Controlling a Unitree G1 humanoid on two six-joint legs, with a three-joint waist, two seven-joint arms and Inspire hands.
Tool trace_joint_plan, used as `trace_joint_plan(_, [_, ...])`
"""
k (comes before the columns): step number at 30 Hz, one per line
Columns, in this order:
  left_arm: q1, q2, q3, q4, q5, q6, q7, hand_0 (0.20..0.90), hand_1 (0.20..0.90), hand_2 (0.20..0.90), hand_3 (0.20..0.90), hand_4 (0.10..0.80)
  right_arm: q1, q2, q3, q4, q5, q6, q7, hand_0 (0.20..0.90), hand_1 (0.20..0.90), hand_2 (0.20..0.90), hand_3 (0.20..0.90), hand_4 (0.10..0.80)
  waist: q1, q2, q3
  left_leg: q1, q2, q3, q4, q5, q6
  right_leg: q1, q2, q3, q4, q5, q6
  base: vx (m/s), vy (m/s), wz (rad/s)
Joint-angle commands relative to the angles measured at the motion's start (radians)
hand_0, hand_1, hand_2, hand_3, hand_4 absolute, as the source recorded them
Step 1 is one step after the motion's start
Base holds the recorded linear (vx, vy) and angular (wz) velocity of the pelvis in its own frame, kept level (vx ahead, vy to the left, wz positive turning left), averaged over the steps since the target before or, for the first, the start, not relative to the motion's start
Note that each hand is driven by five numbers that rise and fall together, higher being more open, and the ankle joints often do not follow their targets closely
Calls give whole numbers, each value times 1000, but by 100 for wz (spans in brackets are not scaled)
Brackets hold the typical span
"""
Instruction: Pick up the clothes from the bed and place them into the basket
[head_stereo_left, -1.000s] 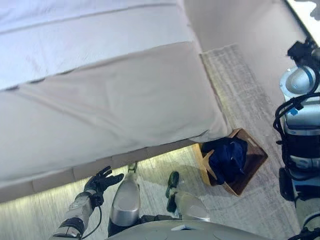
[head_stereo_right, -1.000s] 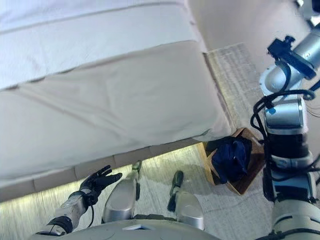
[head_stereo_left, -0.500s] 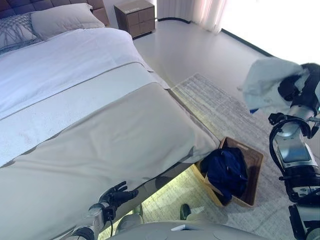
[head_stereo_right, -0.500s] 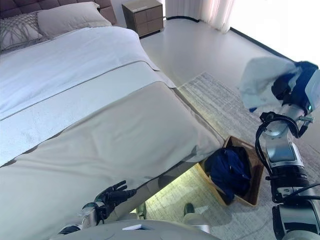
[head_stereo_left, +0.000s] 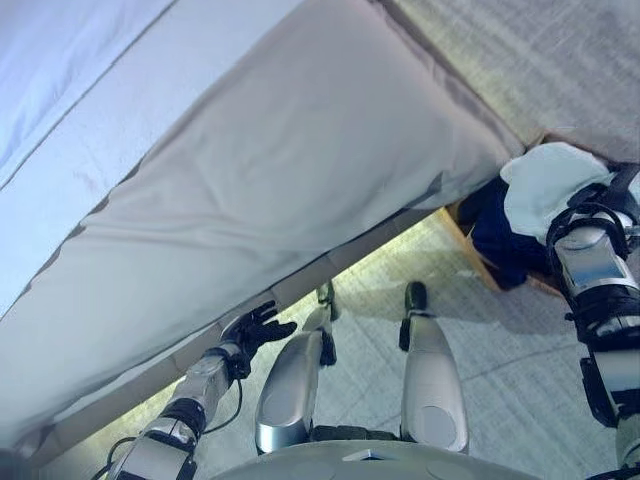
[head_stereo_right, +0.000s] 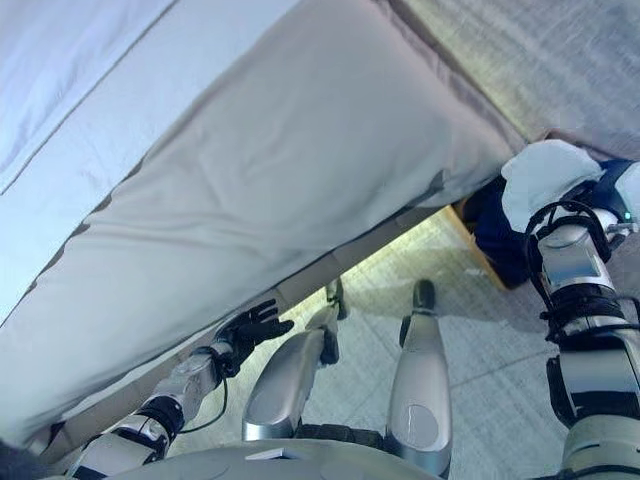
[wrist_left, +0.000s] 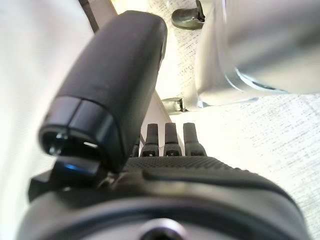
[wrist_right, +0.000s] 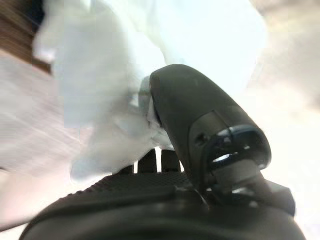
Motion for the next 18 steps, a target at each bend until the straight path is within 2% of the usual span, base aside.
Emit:
trace_joint_plan(1, [-19,47,-42,-41,-41,-51,-29,900,900,900,900,800,-126,-116,73,11,-45,43,-1,900,900,900,900,800,-12,-6,-24,-26,-46,-68,173,-188,5,77,42,-106,-48,-77,-70,37,-65,2])
trace_joint_plan(3, [-28,55,-48,-57,-46,-45,-33,900,900,900,900,800,-154,-118,100,99,-23,35,4,900,900,900,900,800,-8,3,-11,-38,-49,-71,173,-181,7,59,43,-109,-32,-78,-73,4,-47,7])
trace_joint_plan(8, [-27,66,-58,-67,-45,-41,-50,900,900,900,900,800,-163,-111,96,168,-17,61,-16,900,900,900,900,800,-5,6,-2,-42,-47,-70,160,-173,10,50,53,-104,-36,-73,-73,-6,-5,1])
trace_joint_plan(10, [-25,68,-58,-66,-36,-35,-56,900,900,900,900,800,-154,-112,82,179,-1,59,-40,900,900,900,900,800,-6,0,-5,-32,-43,-65,147,-173,11,61,58,-102,-56,-64,-70,-44,51,2])
trace_joint_plan(11, [-24,70,-58,-64,-36,-34,-57,900,900,900,900,800,-143,-111,72,183,0,50,-48,900,900,900,900,800,-6,1,-6,-41,-36,-57,142,-153,16,58,62,-110,-76,-32,-76,-79,62,3])
trace_joint_plan(18, [-11,81,-38,-33,-23,-20,-60,900,900,900,900,800,-17,-93,-25,159,48,-32,-163,900,900,900,900,800,-15,-45,-39,17,-30,-42,96,-158,20,123,71,-106,-155,3,-54,-6,70,5])
